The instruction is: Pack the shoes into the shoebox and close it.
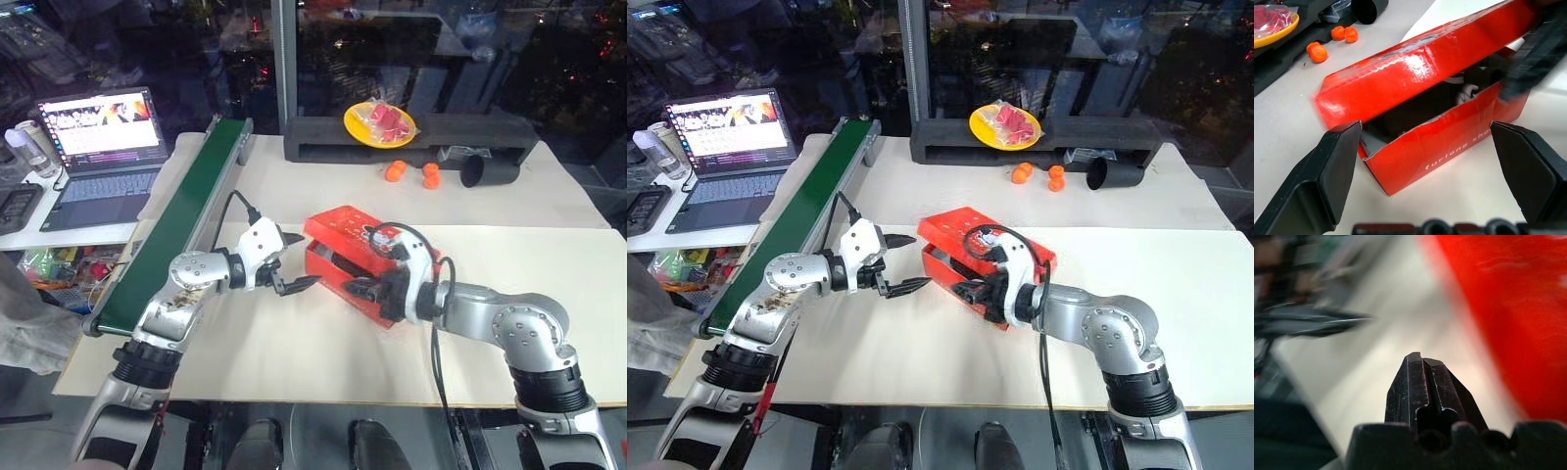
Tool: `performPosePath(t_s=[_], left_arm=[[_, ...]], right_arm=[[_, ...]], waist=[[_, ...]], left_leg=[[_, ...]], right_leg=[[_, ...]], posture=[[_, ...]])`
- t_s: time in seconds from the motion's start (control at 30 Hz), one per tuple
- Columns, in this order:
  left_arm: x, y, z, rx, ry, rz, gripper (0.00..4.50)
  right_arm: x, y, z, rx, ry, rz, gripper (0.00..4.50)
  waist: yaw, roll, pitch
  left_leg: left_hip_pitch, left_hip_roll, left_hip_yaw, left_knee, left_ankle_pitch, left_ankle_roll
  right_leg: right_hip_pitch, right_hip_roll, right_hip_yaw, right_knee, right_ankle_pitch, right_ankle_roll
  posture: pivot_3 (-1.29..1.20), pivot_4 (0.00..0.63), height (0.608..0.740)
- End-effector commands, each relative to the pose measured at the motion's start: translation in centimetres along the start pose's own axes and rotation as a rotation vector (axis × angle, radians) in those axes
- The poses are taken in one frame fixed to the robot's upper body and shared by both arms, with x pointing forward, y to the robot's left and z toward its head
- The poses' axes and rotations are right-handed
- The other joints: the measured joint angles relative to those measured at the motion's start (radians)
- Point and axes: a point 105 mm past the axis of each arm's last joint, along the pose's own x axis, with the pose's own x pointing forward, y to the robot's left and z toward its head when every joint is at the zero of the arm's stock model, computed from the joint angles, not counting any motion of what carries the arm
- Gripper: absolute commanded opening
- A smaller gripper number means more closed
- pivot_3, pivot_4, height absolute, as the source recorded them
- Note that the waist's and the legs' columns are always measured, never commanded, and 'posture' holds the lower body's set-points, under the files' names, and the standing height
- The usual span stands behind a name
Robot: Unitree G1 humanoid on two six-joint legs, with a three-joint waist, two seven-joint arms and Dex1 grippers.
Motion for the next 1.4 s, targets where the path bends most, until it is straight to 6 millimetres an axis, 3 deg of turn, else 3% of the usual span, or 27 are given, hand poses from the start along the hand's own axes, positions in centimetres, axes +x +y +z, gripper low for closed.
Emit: performPosePath(t_s=[0.03,0.17,0.27,0.37,0.43,0.57,0.77,0.87,0.97,1.07,1.23,1.4], left_arm=[[-0.7,0.6,1.1,0.027,-0.028,0.033,4.50],[-0.7,0.5,1.1,0.025,-0.029,0.035,4.50],[-0.7,0.5,1.0,0.024,-0.028,0.038,4.50],[-0.7,0.5,1.0,0.024,-0.028,0.043,4.50],[-0.7,0.6,1.0,0.023,-0.028,0.046,4.50],[-0.7,0.7,1.0,0.025,-0.028,0.049,4.50],[-0.7,0.7,1.0,0.025,-0.027,0.054,4.50],[-0.7,0.8,1.0,0.025,-0.026,0.054,4.50],[-0.6,0.7,1.0,0.024,-0.027,0.050,4.50],[-0.3,0.6,1.0,0.022,-0.031,0.044,4.50],[-0.2,0.6,1.1,0.023,-0.033,0.041,4.50],[-0.3,0.6,1.1,0.027,-0.033,0.048,4.50]], right_arm=[[-0.4,3.0,1.2,-0.105,-0.013,0.120,0.12],[-0.5,3.6,2.8,-0.177,-0.027,0.115,0.12],[-1.8,1.6,5.6,-0.217,-0.082,0.000,0.12],[-4.2,3.1,9.2,-0.296,-0.179,0.063,0.12],[-5.2,4.3,10.3,-0.335,-0.200,0.111,0.12],[-5.3,5.5,9.9,-0.353,-0.179,0.158,0.12],[-5.2,6.5,7.4,-0.331,-0.124,0.198,0.12],[-5.3,4.3,7.8,-0.285,-0.153,0.090,0.12],[-4.5,-0.6,7.2,-0.252,-0.096,-0.142,0.12],[-3.0,-5.3,5.0,-0.225,0.005,-0.319,0.12],[-0.9,-9.5,-0.3,-0.203,0.173,-0.396,0.12],[-0.2,-11.0,-3.7,-0.185,0.264,-0.396,0.12]], waist=[[0.001,0.000,0.000],[-0.001,0.000,0.000],[0.000,0.000,0.000],[0.004,0.000,0.000],[0.006,-0.001,0.001],[0.005,-0.001,0.001],[0.006,-0.001,0.001],[0.008,-0.001,0.001],[0.008,-0.001,0.001],[0.008,-0.001,0.000],[0.008,-0.001,0.000],[0.007,-0.005,-0.002]], left_leg=[[0.000,0.000,0.000,0.000,0.000,0.000],[0.000,0.000,0.000,0.000,0.000,0.000],[0.000,0.000,0.000,0.000,0.000,0.000],[0.000,0.000,0.000,0.001,0.000,0.000],[0.000,0.000,0.000,0.001,0.000,0.000],[-0.001,0.000,-0.001,0.000,0.000,0.000],[-0.001,0.000,0.000,0.001,0.000,0.000],[-0.001,0.000,0.000,0.001,0.000,0.000],[0.000,0.000,0.000,0.002,0.000,0.000],[0.001,0.000,0.000,0.002,0.000,0.000],[-0.001,0.000,0.001,0.001,0.000,0.000],[0.003,0.000,0.000,0.002,0.000,0.000]], right_leg=[[0.000,0.000,0.000,0.000,0.000,0.000],[0.000,0.000,0.000,0.000,0.000,0.000],[0.000,0.000,0.000,0.000,0.000,0.000],[0.000,-0.001,0.000,0.000,0.000,0.000],[0.000,-0.001,-0.001,0.000,0.000,0.000],[0.000,0.000,-0.002,0.000,0.000,0.000],[0.000,-0.001,-0.001,0.000,0.000,0.000],[0.000,-0.001,-0.001,0.000,0.000,0.000],[0.000,-0.001,-0.001,0.000,0.000,0.000],[0.000,-0.001,-0.001,0.001,0.000,0.000],[-0.001,-0.001,-0.001,0.000,0.000,0.000],[0.003,0.000,-0.001,0.000,0.000,0.000]], posture=[[0.00,0.150,0.734],[0.00,0.150,0.734],[0.00,0.150,0.734],[0.00,0.150,0.734],[0.00,0.150,0.734],[0.00,0.150,0.734],[0.00,0.150,0.734],[0.00,0.150,0.734],[0.00,0.150,0.734],[0.00,0.150,0.734],[0.00,0.150,0.734],[0.00,0.150,0.734]])
